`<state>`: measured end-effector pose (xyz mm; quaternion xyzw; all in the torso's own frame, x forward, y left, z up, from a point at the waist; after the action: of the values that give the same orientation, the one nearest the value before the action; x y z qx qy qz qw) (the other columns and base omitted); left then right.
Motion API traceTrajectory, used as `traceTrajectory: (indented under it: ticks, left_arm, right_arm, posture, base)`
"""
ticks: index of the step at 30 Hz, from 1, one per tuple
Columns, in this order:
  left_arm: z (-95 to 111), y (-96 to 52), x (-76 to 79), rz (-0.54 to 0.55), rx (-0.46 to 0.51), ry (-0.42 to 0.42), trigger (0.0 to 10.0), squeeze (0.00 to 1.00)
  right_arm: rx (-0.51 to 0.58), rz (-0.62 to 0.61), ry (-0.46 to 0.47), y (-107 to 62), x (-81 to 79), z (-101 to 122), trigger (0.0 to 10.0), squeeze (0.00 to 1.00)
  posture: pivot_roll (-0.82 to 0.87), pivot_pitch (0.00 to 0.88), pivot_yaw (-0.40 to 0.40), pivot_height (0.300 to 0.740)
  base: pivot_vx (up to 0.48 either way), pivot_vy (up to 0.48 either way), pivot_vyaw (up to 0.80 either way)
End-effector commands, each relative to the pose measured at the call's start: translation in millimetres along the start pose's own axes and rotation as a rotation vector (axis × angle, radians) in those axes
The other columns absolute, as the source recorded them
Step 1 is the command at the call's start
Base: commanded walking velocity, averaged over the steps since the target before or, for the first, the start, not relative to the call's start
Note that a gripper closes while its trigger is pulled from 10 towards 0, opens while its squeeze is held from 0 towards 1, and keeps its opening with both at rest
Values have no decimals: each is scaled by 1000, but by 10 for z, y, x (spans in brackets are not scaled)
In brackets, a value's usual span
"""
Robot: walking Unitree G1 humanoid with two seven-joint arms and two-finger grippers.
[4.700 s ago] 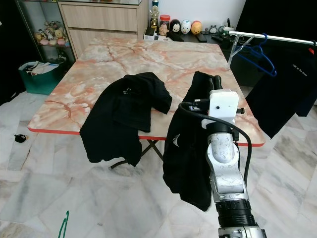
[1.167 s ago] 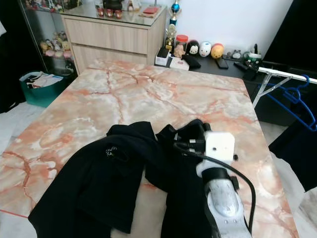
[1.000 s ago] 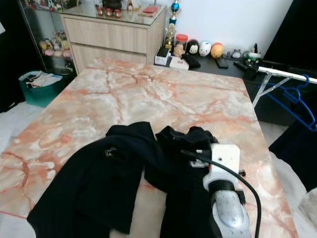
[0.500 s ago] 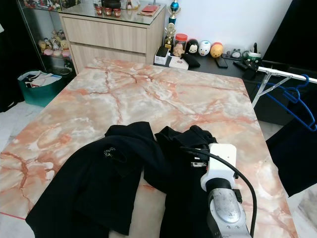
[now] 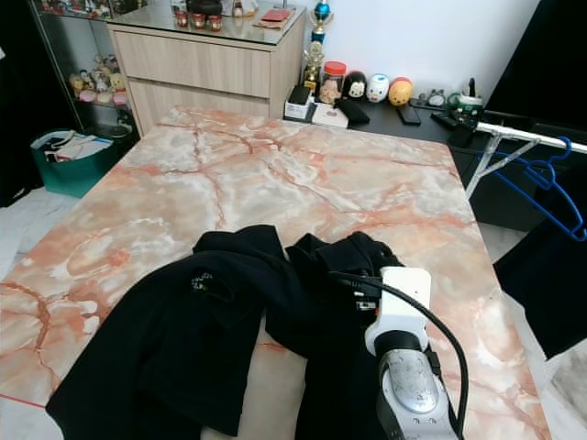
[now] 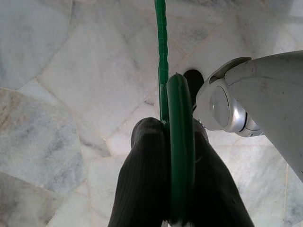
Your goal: Hang hanger
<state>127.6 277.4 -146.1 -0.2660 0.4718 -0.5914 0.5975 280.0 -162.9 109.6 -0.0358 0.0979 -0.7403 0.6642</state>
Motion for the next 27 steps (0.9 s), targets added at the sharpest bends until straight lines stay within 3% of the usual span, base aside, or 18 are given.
traceTrajectory:
  ticks: [1, 8, 9, 10, 27]
  left_arm:
    - [-18, 1, 15, -11, -13, 7, 10000, 0]
    - [-6, 3, 28, -21, -8, 4, 10000, 0]
    - [-6, 3, 29, -22, -8, 2, 10000, 0]
    - [-5, 3, 31, -22, -7, 0, 10000, 0]
    - [-9, 2, 34, -23, -8, -4, 10000, 0]
  right_arm:
    - [26, -4, 3, -27, 5, 85, 10000, 1000]
    - [41, 1, 3, 8, -20, 121, 10000, 1000]
    - [42, 3, -2, 11, -23, 123, 10000, 443]
    - [42, 3, -6, 17, -24, 123, 10000, 0]
    - [67, 2, -8, 96, -34, 185, 10000, 0]
  posture:
    - [65, 0, -85, 740]
    - [68, 0, -86, 740]
    - [68, 0, -87, 740]
    - [68, 0, -88, 740]
    - [74, 0, -91, 740]
  base:
    - [0, 0, 0]
    - [0, 0, 0]
    - [0, 0, 0]
    - [-259, 0, 0]
    - [-265, 0, 0]
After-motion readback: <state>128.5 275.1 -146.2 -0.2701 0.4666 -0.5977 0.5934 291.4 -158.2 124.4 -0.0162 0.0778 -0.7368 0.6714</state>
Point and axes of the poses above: a point about 5 cm out from each wrist's last joint towards the gripper, its own y axis pointing out of the wrist towards the gripper, its own z axis along the axis of the wrist's last joint, x = y × z, the point moved 6 cm from there along y, pointing out of the wrist towards the gripper, and after that the axes turned 8 degrees about y, right-handed, at the moved point
